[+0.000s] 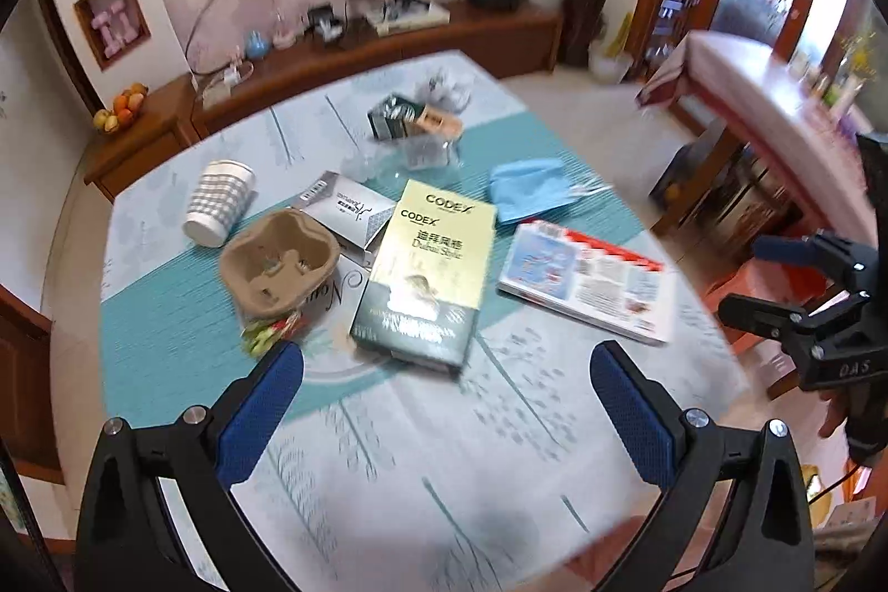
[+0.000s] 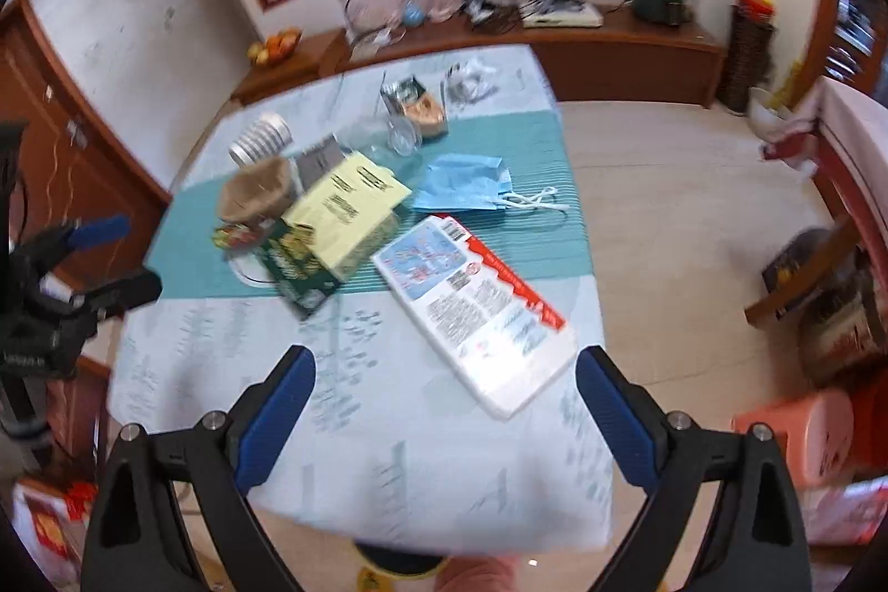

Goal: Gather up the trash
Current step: 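Grasp the CODEX chocolate box with the left tool while the right tool grasps the Kinder box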

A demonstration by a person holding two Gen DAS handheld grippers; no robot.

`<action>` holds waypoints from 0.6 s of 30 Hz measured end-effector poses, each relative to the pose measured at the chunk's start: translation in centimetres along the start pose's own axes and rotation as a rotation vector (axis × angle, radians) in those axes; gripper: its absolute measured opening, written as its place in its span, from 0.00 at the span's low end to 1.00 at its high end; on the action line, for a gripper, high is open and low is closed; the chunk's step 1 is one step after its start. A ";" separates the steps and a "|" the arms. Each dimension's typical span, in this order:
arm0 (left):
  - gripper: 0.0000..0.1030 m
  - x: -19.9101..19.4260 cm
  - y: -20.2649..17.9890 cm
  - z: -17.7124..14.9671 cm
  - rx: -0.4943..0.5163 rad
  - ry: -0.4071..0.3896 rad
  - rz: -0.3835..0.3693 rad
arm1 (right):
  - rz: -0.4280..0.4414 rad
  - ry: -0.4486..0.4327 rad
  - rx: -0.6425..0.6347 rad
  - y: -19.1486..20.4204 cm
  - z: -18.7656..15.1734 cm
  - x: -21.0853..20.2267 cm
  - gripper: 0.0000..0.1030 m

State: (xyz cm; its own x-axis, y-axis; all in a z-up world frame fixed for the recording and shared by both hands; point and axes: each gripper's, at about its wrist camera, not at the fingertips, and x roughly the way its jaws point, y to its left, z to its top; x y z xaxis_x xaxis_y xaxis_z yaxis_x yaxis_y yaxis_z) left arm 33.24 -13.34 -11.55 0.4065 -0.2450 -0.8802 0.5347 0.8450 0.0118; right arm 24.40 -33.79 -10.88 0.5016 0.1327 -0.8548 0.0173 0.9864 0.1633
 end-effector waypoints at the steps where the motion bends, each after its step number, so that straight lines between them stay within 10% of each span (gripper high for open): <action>1: 0.99 1.2 0.0 0.5 0.003 0.020 0.004 | 0.000 0.020 -0.026 -0.5 0.5 1.6 0.93; 18: 0.99 14.6 0.3 3.8 0.060 0.256 0.035 | 0.059 0.192 -0.327 -1.4 1.3 13.2 0.93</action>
State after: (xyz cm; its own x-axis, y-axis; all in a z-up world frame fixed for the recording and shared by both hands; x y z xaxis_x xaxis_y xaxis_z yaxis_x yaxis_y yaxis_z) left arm 42.15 -18.52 -22.62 0.2294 -0.0812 -0.9699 0.5697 0.8192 0.0662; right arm 32.12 -33.57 -21.73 0.3223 0.1749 -0.9303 -0.2993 0.9512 0.0752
